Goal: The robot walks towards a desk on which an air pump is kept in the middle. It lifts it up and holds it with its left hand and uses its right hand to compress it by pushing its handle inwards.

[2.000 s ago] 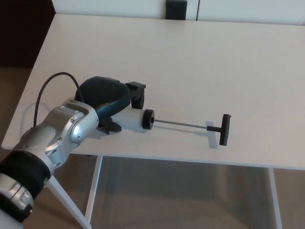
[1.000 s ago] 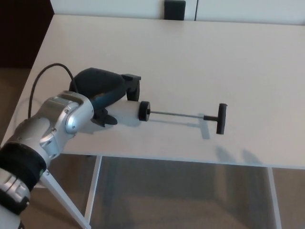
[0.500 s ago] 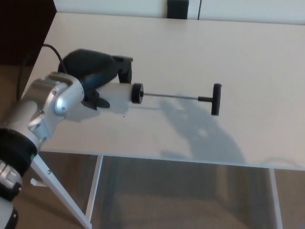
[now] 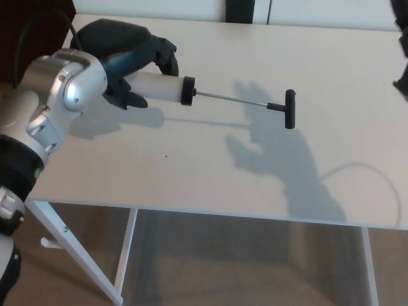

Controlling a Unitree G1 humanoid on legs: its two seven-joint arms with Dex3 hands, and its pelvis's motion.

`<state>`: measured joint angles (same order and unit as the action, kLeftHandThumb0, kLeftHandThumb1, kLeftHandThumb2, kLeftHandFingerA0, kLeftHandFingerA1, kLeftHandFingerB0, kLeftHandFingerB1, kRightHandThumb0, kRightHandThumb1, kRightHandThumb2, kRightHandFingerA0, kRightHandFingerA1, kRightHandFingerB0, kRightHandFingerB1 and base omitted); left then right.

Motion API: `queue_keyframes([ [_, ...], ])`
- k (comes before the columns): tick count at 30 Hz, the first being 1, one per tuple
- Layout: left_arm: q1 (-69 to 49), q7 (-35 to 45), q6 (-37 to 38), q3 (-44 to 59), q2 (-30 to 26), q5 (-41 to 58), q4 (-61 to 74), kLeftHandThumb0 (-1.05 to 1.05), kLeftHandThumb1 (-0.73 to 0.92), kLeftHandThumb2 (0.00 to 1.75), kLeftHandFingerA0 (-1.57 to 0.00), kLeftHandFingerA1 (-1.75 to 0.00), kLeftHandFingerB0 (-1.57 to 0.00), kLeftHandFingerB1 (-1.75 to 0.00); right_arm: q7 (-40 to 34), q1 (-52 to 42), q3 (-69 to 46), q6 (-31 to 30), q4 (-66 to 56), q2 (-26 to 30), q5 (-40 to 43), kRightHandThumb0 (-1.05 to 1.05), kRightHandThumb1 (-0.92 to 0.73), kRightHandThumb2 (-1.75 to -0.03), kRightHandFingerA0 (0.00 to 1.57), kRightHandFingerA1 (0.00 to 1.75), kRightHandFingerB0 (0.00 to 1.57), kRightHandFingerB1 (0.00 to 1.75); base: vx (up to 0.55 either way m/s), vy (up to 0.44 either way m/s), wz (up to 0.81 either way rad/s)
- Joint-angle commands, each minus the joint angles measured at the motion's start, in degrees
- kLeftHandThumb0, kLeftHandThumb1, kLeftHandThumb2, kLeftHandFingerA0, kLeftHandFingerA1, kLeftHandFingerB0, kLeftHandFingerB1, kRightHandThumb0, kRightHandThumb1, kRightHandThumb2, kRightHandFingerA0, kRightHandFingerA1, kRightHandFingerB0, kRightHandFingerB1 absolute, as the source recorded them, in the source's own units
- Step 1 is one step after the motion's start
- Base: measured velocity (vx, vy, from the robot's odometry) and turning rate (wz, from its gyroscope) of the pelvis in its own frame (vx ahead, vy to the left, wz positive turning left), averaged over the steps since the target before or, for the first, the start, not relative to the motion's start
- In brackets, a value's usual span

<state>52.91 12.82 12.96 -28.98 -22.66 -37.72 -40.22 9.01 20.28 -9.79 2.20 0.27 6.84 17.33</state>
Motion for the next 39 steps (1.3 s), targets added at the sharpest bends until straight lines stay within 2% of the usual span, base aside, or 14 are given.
queue_keyframes([
  [1, 2.25, 5.34, -2.03, 1.76, 0.27, 2.35, -0.02, -0.16, 0.74, 0.61, -0.73, -1.44, -0.77, -0.66, -3.2, 2.23, -1.55, -2.02, 13.92, -4.32, 1.06, -0.78, -0.92, -0.75, 0.0, 0.08, 0.0, 0.11, 0.0, 0.0, 0.0],
  [2, 2.3, 5.22, -1.78, 1.92, 0.31, 2.41, -0.17, -0.16, 0.74, 0.61, -0.73, -1.44, -0.77, -0.66, -3.0, 2.17, -1.94, -1.43, 15.29, -5.02, 1.6, -0.78, -0.92, -0.75, 0.0, 0.08, 0.0, 0.11, 0.0, 0.0, 0.0],
  [3, 2.15, 4.7, -0.95, 2.07, 0.13, 2.38, -0.18, -0.16, 0.72, 0.53, -0.72, -1.71, -0.63, -1.33, -2.7, 1.77, -2.15, -0.87, 16.83, -6.1, 2.07, -0.82, -0.81, -1.17, 0.0, 0.16, 0.0, 0.14, 0.0, 0.0, 0.0],
  [5, 2.04, 4.36, -0.37, 2.18, 0.0, 2.35, -0.16, -0.16, 0.72, 0.53, -0.72, -1.71, -0.63, -1.33, -2.45, 1.53, -2.3, -0.46, 17.93, -6.83, 2.34, -0.82, -0.81, -1.17, 0.0, 0.16, 0.0, 0.14, 0.0, 0.0, 0.0],
  [6, 2.06, 4.44, -0.35, 2.14, 0.04, 2.18, -0.25, -0.26, 0.65, 0.7, -0.78, -1.42, -0.8, -0.58, -1.95, 1.25, -2.14, -0.25, 19.53, -7.48, 2.23, -0.77, -0.92, -0.73, 0.0, 0.03, 0.0, 0.02, 0.0, 0.0, 0.0],
  [11, 2.0, 4.9, -0.8, 2.31, 0.49, 1.9, -0.1, -0.15, 0.72, 0.62, -0.7, -1.55, -0.82, -0.68, -0.63, 1.14, -2.45, -0.06, 23.33, -8.78, 2.11, -0.83, -0.73, -0.93, 0.0, 0.05, 0.0, 0.03, 0.0, 0.0, 0.0],
  [12, 1.87, 4.87, -0.57, 2.36, 0.43, 1.89, 0.11, -0.18, 0.73, 0.54, -0.68, -1.67, -0.54, -1.46, -0.56, 1.16, -2.4, 0.15, 24.48, -9.06, 1.84, -0.86, -0.74, -0.96, 0.0, 0.05, 0.0, 0.02, 0.0, 0.0, 0.0],
  [14, 1.73, 4.85, -0.13, 2.46, 0.41, 2.03, -0.06, -0.21, 0.78, 0.53, -0.66, -1.69, -0.73, -1.19, -0.26, 1.11, -2.42, 0.71, 26.23, -9.54, 1.67, -0.89, -0.78, -1.11, 0.0, 0.12, 0.0, 0.09, 0.0, 0.0, 0.0],
  [19, 1.4, 4.69, 0.09, 2.69, 0.61, 1.93, -0.22, -0.21, 0.76, 0.54, -0.68, -1.67, -0.75, -1.16, 0.61, 1.08, -2.64, 1.74, 29.58, -10.35, 1.59, -0.9, -0.78, -1.11, 0.0, 0.11, 0.0, 0.08, 0.0, 0.0, 0.0],
  [24, 0.87, 4.28, 0.37, 3.25, 1.0, 2.37, -0.39, -0.1, 0.8, 0.57, -0.7, -1.74, -0.48, -1.55, 1.23, 0.37, -3.16, 1.19, 30.69, -12.08, 2.71, -0.87, -0.79, -1.1, 0.0, 0.12, 0.0, 0.09, 0.0, 0.0, 0.0],
  [31, 1.13, 4.58, 0.35, 3.01, 1.48, 2.08, -0.61, -0.1, 0.82, 0.57, -0.71, -1.75, -0.49, -1.55, 2.32, -0.11, -2.56, 0.22, 29.55, -12.69, 2.22, -0.86, -0.76, -0.98, 0.0, 0.02, 0.0, 0.0, 0.0, 0.0, 0.0],
  [34, 1.08, 4.48, 0.42, 3.13, 1.63, 2.23, -0.47, -0.09, 0.8, 0.57, -0.74, -1.75, -0.49, -1.55, 2.16, 0.07, -2.26, 0.11, 29.05, -12.73, 1.82, -0.8, -0.92, -0.69, 0.0, 0.01, 0.0, 0.0, 0.0, 0.0, 0.0],
  [35, 1.2, 4.67, 0.17, 3.08, 1.74, 2.18, -0.47, -0.11, 0.81, 0.57, -0.71, -1.75, -0.46, -1.54, 2.22, 0.37, -2.41, -0.28, 28.95, -12.78, 2.17, -0.87, -0.8, -1.13, 0.0, 0.11, 0.0, 0.09, 0.0, 0.0, 0.0],
  [39, 1.04, 4.5, 0.04, 3.0, 2.18, 2.07, -0.48, -0.28, 0.62, 0.81, -0.97, -1.4, -0.67, -1.22, 2.42, 1.49, -2.69, -1.47, 27.62, -13.28, 3.43, -0.9, -0.79, -1.12, 0.0, 0.1, 0.0, 0.07, 0.0, 0.0, 0.0],
])
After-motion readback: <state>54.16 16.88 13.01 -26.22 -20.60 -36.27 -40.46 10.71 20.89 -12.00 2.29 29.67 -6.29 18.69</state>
